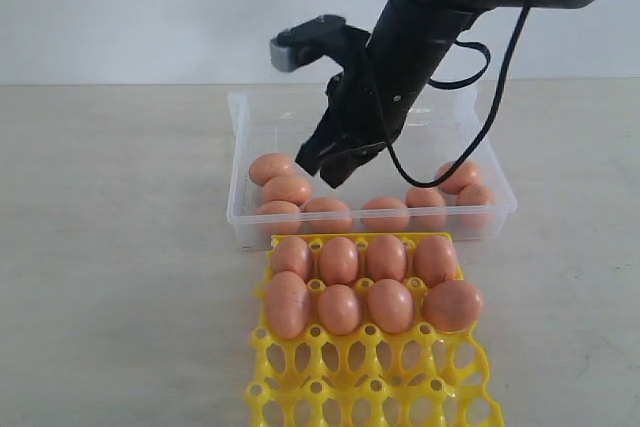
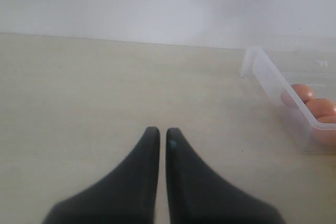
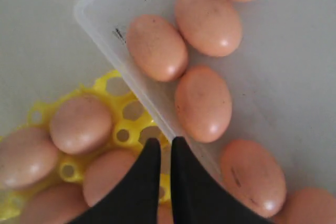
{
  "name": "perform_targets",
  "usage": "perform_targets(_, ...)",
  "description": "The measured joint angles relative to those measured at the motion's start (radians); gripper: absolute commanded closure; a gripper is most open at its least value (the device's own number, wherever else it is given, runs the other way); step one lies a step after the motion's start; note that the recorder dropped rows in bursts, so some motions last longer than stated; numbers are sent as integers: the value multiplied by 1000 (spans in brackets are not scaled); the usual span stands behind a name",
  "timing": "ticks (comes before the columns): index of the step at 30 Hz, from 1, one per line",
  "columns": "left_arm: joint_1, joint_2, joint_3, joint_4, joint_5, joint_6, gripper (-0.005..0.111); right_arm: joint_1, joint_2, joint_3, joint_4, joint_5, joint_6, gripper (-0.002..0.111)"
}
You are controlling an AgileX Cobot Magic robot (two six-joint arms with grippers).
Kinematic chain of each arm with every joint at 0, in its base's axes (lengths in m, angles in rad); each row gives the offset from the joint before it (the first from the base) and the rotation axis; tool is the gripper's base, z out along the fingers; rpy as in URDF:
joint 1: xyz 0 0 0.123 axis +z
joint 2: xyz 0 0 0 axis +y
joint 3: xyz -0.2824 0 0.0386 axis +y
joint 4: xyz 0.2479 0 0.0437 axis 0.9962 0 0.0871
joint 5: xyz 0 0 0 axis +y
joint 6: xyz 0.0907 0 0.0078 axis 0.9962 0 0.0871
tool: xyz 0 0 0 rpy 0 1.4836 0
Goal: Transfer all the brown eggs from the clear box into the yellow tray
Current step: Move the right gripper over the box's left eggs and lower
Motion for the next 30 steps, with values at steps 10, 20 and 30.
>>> perform_targets(10, 0, 0, 0, 0, 0, 0, 103, 0, 53, -40, -13, -56, -394, 104)
perform_targets(20, 0, 0, 0, 0, 0, 0, 103, 7, 94, -42, -17, -121, -534, 26)
perform_targets(30, 0, 0, 0, 0, 0, 0, 103, 78, 111, -42, 262, -362, -510, 85)
